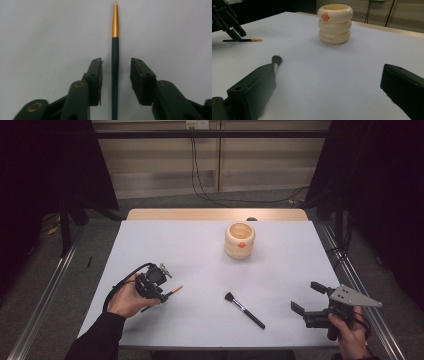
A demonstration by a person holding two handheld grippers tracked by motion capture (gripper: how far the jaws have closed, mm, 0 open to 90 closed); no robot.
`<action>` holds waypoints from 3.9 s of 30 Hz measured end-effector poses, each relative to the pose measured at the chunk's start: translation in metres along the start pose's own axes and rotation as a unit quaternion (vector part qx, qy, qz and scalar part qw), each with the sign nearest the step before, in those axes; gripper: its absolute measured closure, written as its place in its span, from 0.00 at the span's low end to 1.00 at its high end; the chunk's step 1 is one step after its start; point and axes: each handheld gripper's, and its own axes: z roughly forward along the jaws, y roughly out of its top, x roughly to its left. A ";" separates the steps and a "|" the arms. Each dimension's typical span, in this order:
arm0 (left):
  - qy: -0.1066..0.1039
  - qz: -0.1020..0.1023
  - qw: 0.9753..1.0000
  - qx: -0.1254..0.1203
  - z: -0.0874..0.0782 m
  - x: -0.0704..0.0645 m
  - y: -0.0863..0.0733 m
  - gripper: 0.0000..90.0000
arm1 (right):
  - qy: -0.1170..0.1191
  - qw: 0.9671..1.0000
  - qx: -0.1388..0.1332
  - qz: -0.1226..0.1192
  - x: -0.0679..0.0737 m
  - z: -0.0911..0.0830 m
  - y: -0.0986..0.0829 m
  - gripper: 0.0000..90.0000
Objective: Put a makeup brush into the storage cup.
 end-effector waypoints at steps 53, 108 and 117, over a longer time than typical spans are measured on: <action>-0.047 -0.052 0.997 -0.017 0.008 0.011 -0.009 0.93 | -0.006 1.000 0.009 0.004 0.000 0.001 -0.001 0.00; -0.069 -0.061 0.935 -0.341 -0.020 -0.046 -0.015 0.93 | 0.022 0.999 -0.032 -0.010 0.008 0.003 0.007 0.01; -0.074 -0.048 0.933 -0.350 -0.018 -0.056 -0.007 0.93 | 0.042 0.999 -0.005 -0.004 0.008 0.009 0.009 0.01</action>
